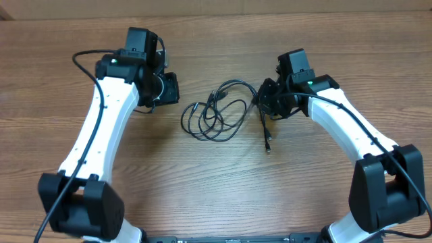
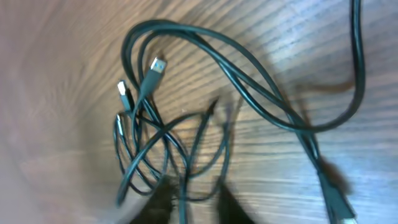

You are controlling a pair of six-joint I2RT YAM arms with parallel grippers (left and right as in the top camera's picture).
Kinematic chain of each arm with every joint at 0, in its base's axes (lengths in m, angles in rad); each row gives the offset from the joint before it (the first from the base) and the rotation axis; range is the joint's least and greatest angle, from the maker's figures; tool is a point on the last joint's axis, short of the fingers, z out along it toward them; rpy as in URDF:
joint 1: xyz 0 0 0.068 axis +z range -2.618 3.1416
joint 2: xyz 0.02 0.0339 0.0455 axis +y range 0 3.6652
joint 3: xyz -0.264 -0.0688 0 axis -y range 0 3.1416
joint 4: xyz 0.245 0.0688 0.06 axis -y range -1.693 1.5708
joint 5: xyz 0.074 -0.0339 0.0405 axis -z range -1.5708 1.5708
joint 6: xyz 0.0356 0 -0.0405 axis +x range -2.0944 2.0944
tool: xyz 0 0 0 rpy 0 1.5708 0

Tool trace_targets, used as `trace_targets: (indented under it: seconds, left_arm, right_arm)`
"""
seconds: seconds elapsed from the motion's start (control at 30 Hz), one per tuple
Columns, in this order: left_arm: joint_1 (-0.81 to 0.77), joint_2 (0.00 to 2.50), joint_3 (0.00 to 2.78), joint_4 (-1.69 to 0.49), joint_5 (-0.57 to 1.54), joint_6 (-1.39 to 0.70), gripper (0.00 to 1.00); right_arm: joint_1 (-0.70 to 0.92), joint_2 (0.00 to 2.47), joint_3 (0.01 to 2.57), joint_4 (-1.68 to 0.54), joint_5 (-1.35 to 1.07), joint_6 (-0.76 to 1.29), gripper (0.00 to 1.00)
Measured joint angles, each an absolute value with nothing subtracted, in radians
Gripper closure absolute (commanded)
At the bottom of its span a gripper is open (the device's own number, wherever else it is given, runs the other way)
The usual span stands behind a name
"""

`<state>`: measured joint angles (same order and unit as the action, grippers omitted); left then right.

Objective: Untangle cables

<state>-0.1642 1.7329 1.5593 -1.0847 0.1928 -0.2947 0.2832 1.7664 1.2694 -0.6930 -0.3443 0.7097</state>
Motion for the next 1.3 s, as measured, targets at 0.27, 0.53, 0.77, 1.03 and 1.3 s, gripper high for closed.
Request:
trace_targets:
  seconds: [0.27, 0.53, 0.77, 1.03, 1.3]
  left_arm:
    - [-0.197, 1.925, 1.559, -1.035, 0.266, -0.312, 0.56]
    - [-0.222, 2.091, 1.559, -1.000, 0.378, -0.316, 0.58]
    - [-0.250, 2.159, 1.558, -0.968, 0.418, -0.316, 0.58]
    - [-0.305, 2.168, 1.558, -0.909, 0.420, -0.339, 0.81]
    - [-0.313, 2.168, 1.558, -0.929, 0.402, -0.346, 0.96]
  right_arm:
    - [0.332, 1.766, 1.269, -0.682, -0.344, 0.704, 0.43]
    - [0.448, 1.766, 1.269, -0.618, -0.341, 0.708, 0.47]
    - [0.471, 1.843, 1.269, -0.532, -0.338, 0.793, 0.58]
    - [0.480, 1.884, 1.269, -0.541, -0.329, 0.814, 0.96]
    - [0.479, 1.928, 1.269, -0.661, -0.266, 0.815, 0.96]
